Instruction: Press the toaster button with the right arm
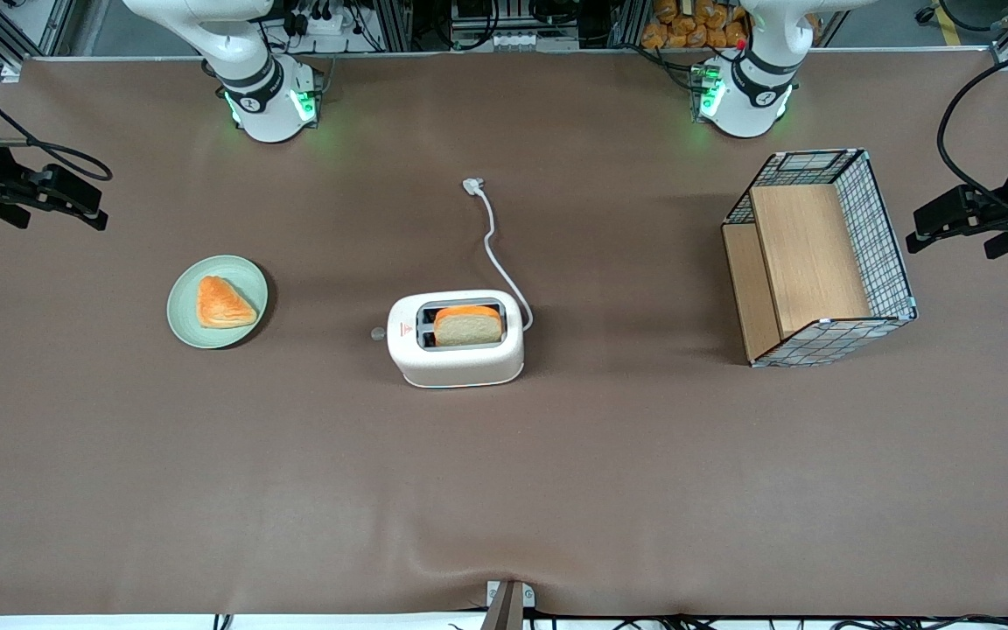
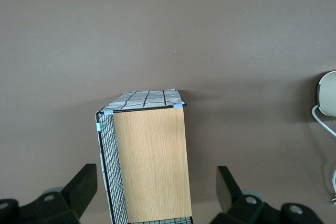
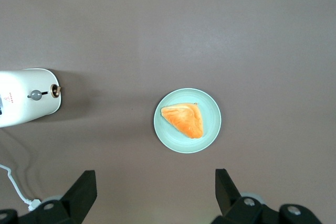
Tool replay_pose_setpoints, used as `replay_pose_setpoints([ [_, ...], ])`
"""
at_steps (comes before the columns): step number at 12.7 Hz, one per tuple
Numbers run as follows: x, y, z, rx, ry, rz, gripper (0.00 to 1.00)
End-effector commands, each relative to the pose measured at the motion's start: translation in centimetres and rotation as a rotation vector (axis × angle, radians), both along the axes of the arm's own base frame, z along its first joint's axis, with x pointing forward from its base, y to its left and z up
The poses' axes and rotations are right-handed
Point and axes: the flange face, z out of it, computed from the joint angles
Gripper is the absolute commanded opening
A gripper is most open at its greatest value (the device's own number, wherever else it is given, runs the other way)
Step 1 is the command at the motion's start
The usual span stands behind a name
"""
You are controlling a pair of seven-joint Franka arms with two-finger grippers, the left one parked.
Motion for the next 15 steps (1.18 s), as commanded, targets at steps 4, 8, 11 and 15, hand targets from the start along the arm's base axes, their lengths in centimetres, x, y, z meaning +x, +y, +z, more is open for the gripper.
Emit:
replay_pose_setpoints([
  [4, 0.7, -0.5, -0.2, -0.020, 0.000, 0.007, 1.00],
  [8, 1.2, -2.0, -0.1, -0.013, -0.010, -0.022, 1.00],
  [11, 1.1, -2.4, 0.6, -0.018, -0.021, -0.029, 1.00],
  [15, 1.0, -2.7, 1.5, -0.015, -0.035, -0.033, 1.00],
])
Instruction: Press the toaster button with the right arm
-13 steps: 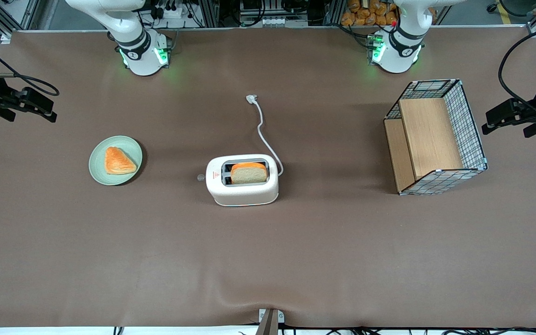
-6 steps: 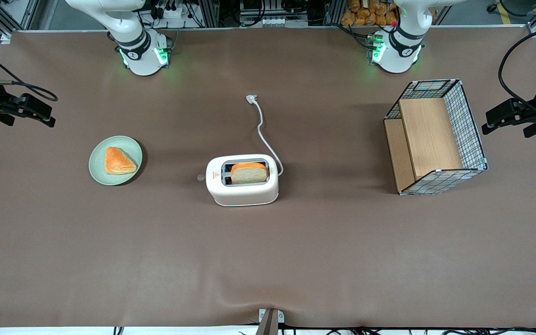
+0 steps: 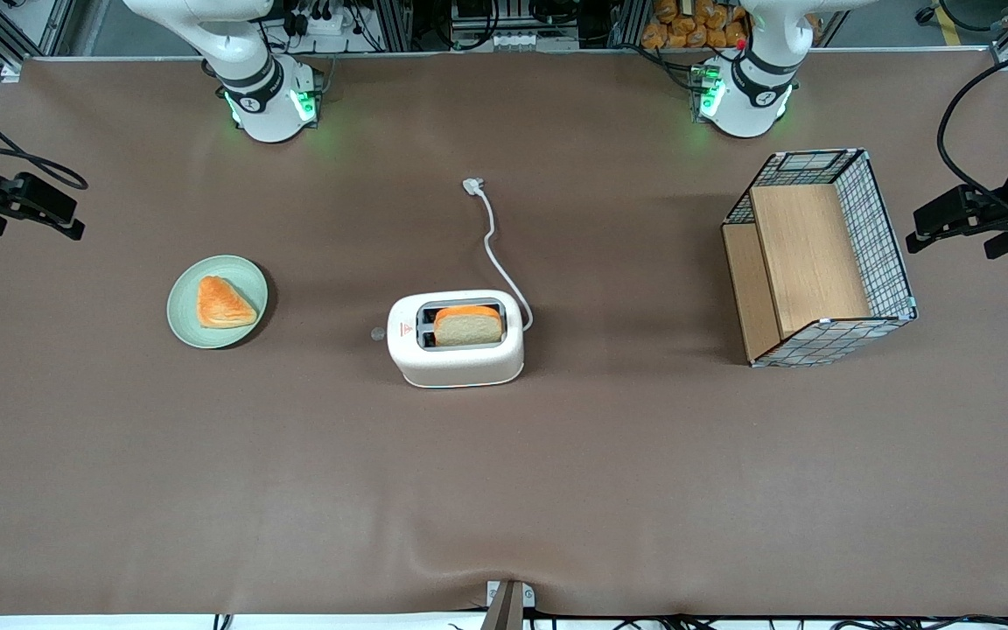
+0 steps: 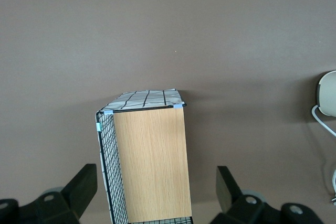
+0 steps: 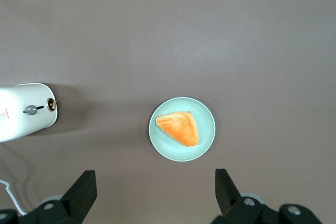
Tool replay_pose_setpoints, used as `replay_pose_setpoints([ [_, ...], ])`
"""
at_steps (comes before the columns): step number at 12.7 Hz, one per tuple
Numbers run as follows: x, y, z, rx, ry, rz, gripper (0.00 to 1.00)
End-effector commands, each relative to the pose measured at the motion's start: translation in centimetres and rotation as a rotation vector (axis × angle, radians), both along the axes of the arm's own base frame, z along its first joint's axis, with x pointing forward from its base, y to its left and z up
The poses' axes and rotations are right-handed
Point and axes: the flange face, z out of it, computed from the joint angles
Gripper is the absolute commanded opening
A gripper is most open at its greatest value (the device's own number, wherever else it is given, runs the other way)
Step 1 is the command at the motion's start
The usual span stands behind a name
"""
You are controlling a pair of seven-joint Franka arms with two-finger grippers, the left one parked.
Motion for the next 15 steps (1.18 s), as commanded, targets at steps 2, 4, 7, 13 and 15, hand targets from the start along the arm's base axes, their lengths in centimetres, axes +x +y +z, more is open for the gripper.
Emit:
replay_pose_setpoints([
  [2, 0.12, -1.43, 0.58, -0.009, 0.000, -0.009, 1.00],
  [4, 0.09, -1.64, 0.57, -0.005, 0.001, -0.013, 1.00],
  [7, 0.05, -1.67, 0.65, -0.015, 0.000, -0.011, 1.00],
  [13, 0.04, -1.45, 0.64, -0.011, 0.001, -0.009, 1.00],
  [15, 0.04, -1.52, 0.64, -0.009, 0.001, -0.009, 1.00],
])
